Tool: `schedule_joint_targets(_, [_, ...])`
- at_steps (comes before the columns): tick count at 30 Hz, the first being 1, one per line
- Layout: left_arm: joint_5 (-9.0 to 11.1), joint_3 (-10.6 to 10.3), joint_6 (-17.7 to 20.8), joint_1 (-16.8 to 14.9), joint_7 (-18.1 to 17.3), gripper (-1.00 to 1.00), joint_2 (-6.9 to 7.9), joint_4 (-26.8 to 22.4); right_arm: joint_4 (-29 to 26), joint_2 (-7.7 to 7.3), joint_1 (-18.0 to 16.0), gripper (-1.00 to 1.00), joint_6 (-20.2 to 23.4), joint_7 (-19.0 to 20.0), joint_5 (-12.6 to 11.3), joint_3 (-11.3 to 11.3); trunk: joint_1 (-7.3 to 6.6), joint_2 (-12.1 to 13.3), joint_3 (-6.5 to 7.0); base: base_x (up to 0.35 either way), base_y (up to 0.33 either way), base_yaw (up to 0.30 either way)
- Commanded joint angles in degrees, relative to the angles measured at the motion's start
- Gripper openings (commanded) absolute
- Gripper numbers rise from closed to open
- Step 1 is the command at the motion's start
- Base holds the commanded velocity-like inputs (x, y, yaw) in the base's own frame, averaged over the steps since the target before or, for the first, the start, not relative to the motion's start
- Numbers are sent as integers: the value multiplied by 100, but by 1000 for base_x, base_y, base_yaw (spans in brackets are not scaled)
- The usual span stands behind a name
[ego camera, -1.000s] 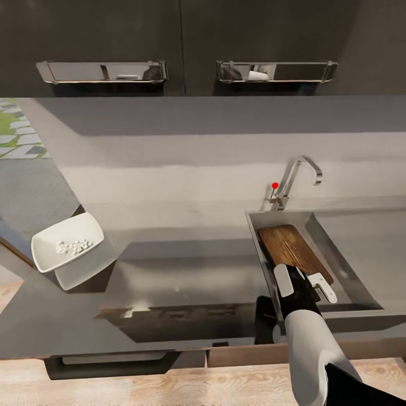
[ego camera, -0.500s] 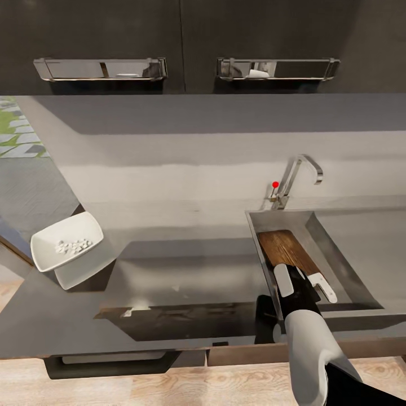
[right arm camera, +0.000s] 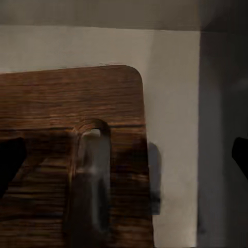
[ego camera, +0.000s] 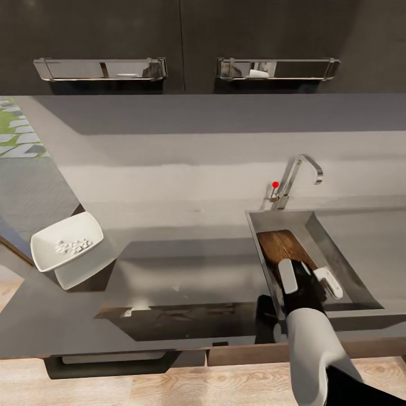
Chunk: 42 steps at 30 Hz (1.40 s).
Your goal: In the kitchen, take the Vidalia onion out of the sink, dice it on the chopping board with the paring knife, put the diced onion into the bowl on the countertop, then place both the paring knife and the chopping board into the sink.
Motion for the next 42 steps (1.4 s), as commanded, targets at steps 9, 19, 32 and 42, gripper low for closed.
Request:
schedule_joint_targets(9, [60, 6, 2, 2, -58, 100, 0, -8, -2366, 5, -4, 100, 2450, 184, 10, 19, 4, -10, -9, 0, 0, 0])
schedule_joint_targets(19, [60, 6, 2, 2, -58, 100, 0, 2, -2864, 5, -4, 100, 4529, 3665, 1073, 210, 4, -10, -9, -136, 0, 0])
schedule_joint_targets(32, [65, 6, 2, 2, -58, 100, 0, 1, -2879, 5, 31, 100, 4505, 8238, 4245, 249, 4, -10, -9, -334, 0, 0])
schedule_joint_targets(42, [68, 6, 2, 2, -58, 100, 0, 1, -2880, 5, 106, 100, 4464, 8368, 4299, 255, 4, -10, -9, -338, 0, 0])
